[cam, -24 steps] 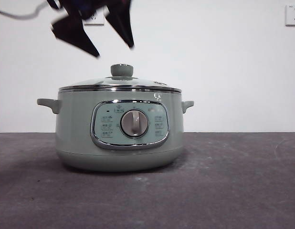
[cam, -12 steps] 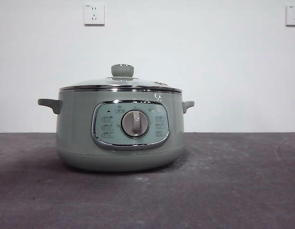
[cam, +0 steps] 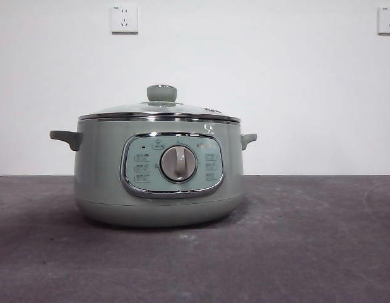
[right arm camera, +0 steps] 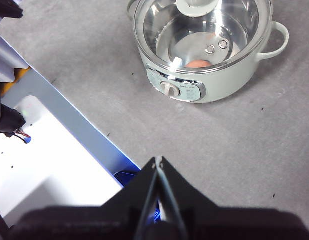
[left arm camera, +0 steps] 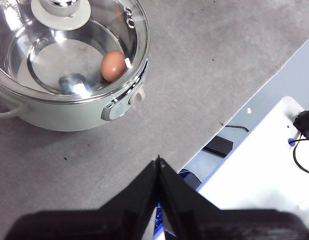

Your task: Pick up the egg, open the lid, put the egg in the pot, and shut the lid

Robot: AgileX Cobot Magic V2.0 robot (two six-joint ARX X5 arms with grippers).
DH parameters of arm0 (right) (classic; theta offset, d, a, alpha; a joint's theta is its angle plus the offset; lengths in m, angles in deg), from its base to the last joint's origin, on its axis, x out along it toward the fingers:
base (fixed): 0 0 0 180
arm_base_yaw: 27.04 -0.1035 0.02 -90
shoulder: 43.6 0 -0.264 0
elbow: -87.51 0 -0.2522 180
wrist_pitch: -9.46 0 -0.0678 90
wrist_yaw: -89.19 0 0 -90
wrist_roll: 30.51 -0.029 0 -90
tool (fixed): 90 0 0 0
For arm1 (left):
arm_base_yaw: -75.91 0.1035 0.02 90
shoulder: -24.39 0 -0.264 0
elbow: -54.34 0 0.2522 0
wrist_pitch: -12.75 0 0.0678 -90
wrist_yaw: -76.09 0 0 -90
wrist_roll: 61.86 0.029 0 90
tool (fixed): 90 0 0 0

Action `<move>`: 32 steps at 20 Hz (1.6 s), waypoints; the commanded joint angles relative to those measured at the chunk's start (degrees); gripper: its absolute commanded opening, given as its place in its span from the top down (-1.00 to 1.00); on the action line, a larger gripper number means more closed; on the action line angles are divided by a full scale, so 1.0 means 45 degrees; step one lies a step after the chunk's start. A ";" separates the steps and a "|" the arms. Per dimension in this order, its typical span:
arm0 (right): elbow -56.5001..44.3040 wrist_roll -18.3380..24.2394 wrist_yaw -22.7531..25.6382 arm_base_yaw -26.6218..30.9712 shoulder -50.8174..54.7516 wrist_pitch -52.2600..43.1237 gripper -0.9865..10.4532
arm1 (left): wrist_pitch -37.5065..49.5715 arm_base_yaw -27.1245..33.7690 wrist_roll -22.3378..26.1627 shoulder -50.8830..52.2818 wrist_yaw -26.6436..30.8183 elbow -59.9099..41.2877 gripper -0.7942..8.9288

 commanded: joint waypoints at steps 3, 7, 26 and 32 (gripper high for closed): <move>0.0029 -0.0063 0.0034 0.0029 0.0146 0.0194 0.83 | 0.0029 -0.0019 0.0053 0.0015 0.0000 -0.0068 0.84; 0.0029 -0.0063 0.0029 0.0029 0.0204 0.0194 0.83 | 0.0029 -0.0019 0.0053 0.0010 0.0005 -0.0068 0.84; 0.0029 -0.0063 0.0034 0.0029 0.0209 0.0194 0.83 | 1.4906 0.6232 0.2958 0.9005 0.1661 -1.1370 0.84; 0.0029 -0.0063 0.0029 0.0029 0.0316 0.0194 0.83 | 1.4989 0.6334 0.2361 1.1992 0.2093 -1.5703 0.84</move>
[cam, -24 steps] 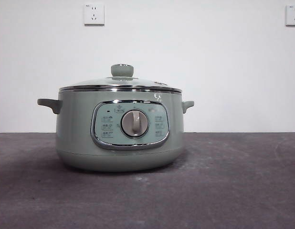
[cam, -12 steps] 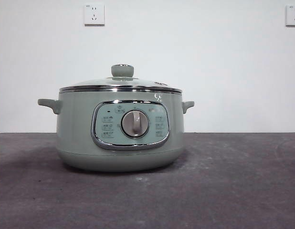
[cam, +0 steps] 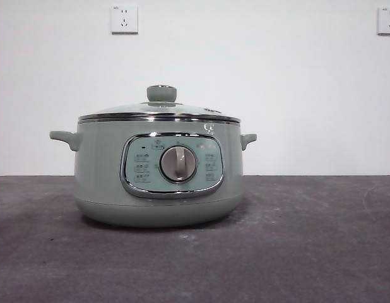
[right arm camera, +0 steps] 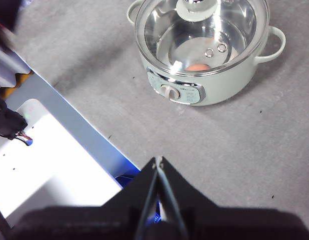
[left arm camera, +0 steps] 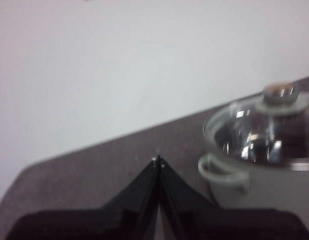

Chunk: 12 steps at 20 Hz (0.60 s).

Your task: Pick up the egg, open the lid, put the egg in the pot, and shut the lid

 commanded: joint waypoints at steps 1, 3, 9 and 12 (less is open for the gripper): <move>0.0029 -0.0063 0.0029 0.0005 0.0019 0.0194 0.83 | 0.0165 0.0049 -0.0466 0.0777 0.0296 -0.1171 0.84; 0.0029 -0.0063 0.0034 0.0005 0.0019 0.0194 0.83 | 0.0146 0.0053 -0.0753 0.1447 0.0432 -0.2050 0.84; 0.0029 -0.0063 0.0029 0.0005 0.0019 0.0194 0.83 | -0.0393 0.0049 -0.1088 0.1525 0.0437 -0.3055 0.84; 0.0029 -0.0063 0.0029 0.0005 0.0019 0.0194 0.83 | -0.1234 0.0049 -0.1088 0.1525 0.0389 -0.3055 0.84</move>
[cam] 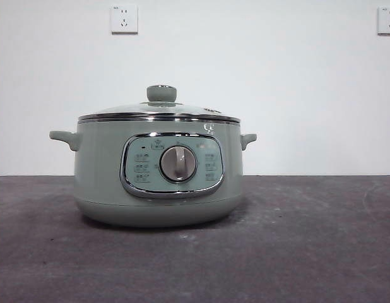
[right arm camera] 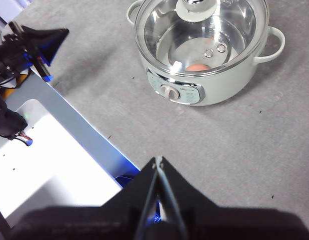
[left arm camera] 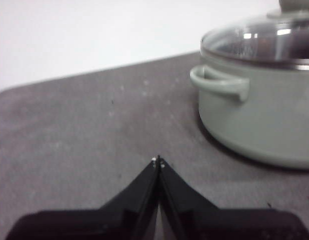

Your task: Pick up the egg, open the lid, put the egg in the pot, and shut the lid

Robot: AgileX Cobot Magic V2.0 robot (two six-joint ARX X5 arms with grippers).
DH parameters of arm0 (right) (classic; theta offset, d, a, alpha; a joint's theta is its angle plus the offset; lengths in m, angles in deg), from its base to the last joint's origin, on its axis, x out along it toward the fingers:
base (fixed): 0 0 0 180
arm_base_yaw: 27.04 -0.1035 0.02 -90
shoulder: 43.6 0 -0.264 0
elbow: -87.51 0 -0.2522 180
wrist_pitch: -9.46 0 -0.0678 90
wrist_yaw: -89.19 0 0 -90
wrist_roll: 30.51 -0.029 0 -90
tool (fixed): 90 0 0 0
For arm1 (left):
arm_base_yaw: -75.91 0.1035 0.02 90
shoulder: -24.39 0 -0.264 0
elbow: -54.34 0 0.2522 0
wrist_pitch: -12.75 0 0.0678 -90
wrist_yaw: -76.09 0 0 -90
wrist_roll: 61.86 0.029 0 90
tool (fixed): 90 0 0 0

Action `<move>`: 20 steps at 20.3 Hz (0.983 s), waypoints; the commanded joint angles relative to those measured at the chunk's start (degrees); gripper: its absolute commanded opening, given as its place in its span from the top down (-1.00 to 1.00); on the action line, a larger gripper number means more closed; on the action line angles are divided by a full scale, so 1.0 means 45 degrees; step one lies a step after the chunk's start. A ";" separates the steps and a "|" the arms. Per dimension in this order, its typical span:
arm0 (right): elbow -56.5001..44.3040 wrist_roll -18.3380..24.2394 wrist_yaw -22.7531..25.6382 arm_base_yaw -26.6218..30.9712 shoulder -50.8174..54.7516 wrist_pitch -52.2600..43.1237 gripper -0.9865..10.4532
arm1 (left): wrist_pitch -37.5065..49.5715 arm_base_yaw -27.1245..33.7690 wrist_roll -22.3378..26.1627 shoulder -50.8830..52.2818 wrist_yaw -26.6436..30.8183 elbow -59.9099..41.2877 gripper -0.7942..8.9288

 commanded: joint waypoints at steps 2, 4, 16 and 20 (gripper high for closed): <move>0.0029 -0.0063 0.0029 -0.0005 0.0010 0.0194 0.83 | -0.0131 0.0039 -0.0151 0.0034 -0.0024 -0.0189 0.84; 0.0029 -0.0063 0.0029 -0.0005 0.0010 0.0194 0.83 | -0.0146 0.0039 -0.0151 0.0034 -0.0010 -0.0189 0.84; 0.0029 -0.0063 0.0029 -0.0005 0.0010 0.0194 0.83 | -0.0141 0.0039 -0.0151 0.0034 -0.0010 -0.0189 0.84; 0.0010 0.0933 0.0024 0.1044 0.0661 -0.0617 0.83 | -0.0146 0.0039 -0.0151 0.0034 -0.0010 -0.0189 0.84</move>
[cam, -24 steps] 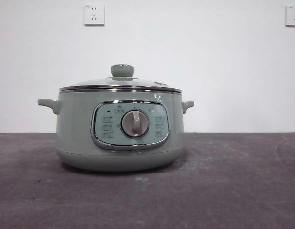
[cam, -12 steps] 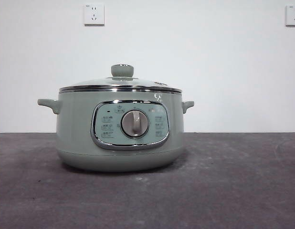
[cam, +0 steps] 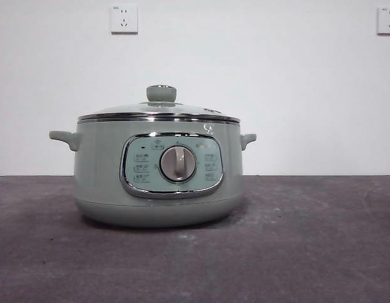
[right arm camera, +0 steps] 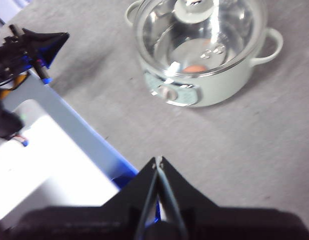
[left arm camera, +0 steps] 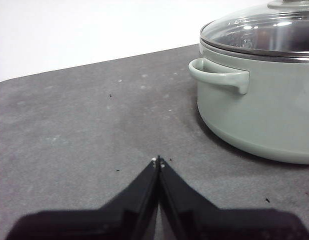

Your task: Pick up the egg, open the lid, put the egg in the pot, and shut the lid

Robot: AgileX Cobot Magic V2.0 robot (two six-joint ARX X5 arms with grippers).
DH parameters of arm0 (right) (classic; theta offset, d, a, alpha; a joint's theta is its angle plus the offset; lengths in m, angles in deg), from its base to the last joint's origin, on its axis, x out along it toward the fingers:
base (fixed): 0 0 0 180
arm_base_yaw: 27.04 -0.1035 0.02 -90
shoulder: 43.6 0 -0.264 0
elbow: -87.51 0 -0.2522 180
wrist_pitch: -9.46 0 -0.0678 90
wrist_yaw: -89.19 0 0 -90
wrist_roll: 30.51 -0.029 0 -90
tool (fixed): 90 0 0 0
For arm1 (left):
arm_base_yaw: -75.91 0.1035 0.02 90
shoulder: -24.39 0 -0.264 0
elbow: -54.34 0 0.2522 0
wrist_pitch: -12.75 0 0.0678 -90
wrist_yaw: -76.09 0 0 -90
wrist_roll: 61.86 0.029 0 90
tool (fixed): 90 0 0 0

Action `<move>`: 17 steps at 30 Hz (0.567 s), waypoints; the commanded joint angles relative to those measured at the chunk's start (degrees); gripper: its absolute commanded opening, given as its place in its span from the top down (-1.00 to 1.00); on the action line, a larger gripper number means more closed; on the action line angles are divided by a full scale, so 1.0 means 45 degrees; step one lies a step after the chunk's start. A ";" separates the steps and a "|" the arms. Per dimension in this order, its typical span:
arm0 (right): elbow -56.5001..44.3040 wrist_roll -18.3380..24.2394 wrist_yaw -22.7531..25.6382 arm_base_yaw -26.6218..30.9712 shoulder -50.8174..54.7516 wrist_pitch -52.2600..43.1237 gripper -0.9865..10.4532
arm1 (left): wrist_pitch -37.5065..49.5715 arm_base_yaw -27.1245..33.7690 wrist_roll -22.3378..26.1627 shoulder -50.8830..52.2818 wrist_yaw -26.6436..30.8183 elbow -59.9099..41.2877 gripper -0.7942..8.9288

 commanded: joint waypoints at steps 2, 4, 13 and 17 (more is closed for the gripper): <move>-0.0228 0.0510 -0.0185 0.1719 0.1205 -0.2157 0.83 | 0.0039 0.0039 -0.0117 0.0034 -0.0005 -0.0189 0.84; -0.0991 0.0520 -0.0937 0.3147 0.2103 -0.3483 0.83 | 0.0039 0.0039 -0.0117 0.0034 -0.0005 -0.0189 0.84; -0.9554 0.0661 -0.1044 0.6620 0.7019 -1.1531 0.83 | 0.0039 0.0039 -0.0117 0.0034 0.0005 -0.0189 0.84; -1.2823 0.0651 -0.1025 0.6708 0.8587 -1.3784 0.83 | 0.0044 0.0039 -0.0117 0.0034 0.0000 -0.0189 0.84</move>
